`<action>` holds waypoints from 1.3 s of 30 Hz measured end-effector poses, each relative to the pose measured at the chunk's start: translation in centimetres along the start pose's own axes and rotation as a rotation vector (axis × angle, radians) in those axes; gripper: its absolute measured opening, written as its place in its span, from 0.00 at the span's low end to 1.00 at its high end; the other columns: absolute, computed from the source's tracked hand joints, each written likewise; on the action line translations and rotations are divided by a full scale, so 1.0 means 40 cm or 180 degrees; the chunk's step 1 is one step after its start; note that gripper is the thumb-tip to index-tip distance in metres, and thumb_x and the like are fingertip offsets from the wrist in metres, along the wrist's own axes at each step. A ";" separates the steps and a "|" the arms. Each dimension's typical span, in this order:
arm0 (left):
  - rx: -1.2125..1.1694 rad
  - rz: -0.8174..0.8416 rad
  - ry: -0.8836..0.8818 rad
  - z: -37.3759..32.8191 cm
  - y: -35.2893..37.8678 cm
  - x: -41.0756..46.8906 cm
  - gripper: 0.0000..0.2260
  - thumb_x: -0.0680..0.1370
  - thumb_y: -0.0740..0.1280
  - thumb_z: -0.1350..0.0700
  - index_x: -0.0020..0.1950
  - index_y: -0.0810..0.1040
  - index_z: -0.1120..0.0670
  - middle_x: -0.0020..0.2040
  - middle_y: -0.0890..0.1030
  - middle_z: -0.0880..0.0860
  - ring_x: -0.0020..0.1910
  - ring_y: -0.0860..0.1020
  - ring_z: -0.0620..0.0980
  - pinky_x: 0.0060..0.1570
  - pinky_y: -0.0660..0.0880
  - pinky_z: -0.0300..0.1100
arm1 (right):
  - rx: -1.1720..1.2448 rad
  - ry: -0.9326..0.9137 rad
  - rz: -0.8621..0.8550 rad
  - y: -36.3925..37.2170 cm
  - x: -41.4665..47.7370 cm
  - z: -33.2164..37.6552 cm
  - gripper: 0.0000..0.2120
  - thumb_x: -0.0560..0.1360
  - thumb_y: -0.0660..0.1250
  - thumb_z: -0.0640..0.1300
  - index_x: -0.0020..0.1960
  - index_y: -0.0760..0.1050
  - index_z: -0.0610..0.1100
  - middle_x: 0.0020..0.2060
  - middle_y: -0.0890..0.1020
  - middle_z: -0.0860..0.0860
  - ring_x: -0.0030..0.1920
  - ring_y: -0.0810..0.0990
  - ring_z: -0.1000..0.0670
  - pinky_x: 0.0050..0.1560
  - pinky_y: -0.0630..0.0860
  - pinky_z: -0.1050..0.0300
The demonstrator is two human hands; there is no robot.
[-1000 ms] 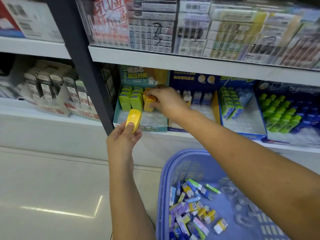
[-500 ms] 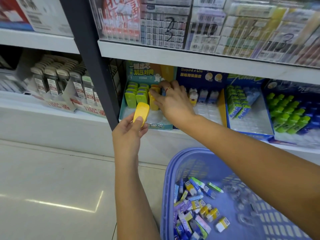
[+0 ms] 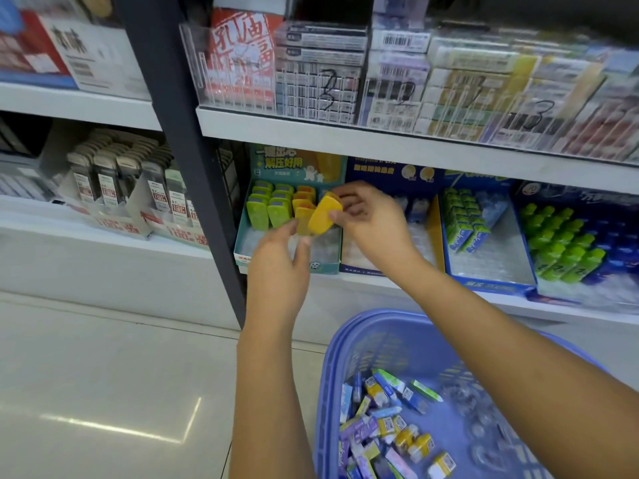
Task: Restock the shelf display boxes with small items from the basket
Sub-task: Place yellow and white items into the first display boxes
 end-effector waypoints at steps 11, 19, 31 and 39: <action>0.1043 0.0913 -0.0101 0.032 0.047 0.009 0.16 0.78 0.65 0.54 0.64 0.75 0.59 0.61 0.77 0.57 0.63 0.69 0.57 0.68 0.61 0.48 | -0.1156 -0.0761 0.0367 0.072 0.009 -0.009 0.15 0.75 0.67 0.40 0.62 0.76 0.44 0.51 0.79 0.43 0.50 0.78 0.45 0.51 0.74 0.57; 0.0887 0.0694 0.0039 0.033 0.045 0.004 0.19 0.76 0.67 0.55 0.67 0.73 0.58 0.69 0.71 0.55 0.68 0.67 0.55 0.69 0.61 0.46 | -0.1962 -0.1183 0.0596 0.108 0.023 -0.009 0.11 0.78 0.62 0.41 0.58 0.76 0.41 0.51 0.76 0.42 0.50 0.74 0.44 0.46 0.69 0.62; 0.0755 0.0469 0.0129 0.038 0.046 0.005 0.18 0.75 0.69 0.57 0.64 0.74 0.58 0.63 0.77 0.55 0.62 0.72 0.55 0.68 0.58 0.43 | -0.2226 -0.1558 0.0268 0.112 0.000 -0.003 0.20 0.63 0.73 0.28 0.55 0.79 0.32 0.48 0.82 0.37 0.48 0.82 0.38 0.43 0.81 0.53; 0.0927 0.0565 0.0120 0.044 0.050 0.009 0.18 0.76 0.68 0.55 0.64 0.76 0.59 0.66 0.75 0.55 0.65 0.70 0.54 0.69 0.54 0.41 | -0.1799 -0.1445 0.0628 0.124 0.019 -0.007 0.20 0.71 0.67 0.30 0.62 0.76 0.37 0.59 0.78 0.41 0.62 0.74 0.40 0.59 0.75 0.50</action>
Point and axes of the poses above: each hand's wrist, its own x-axis towards the middle knuckle, its own y-axis out of the palm, z = x × y, the point moved 4 cm from there along x, towards the middle knuckle
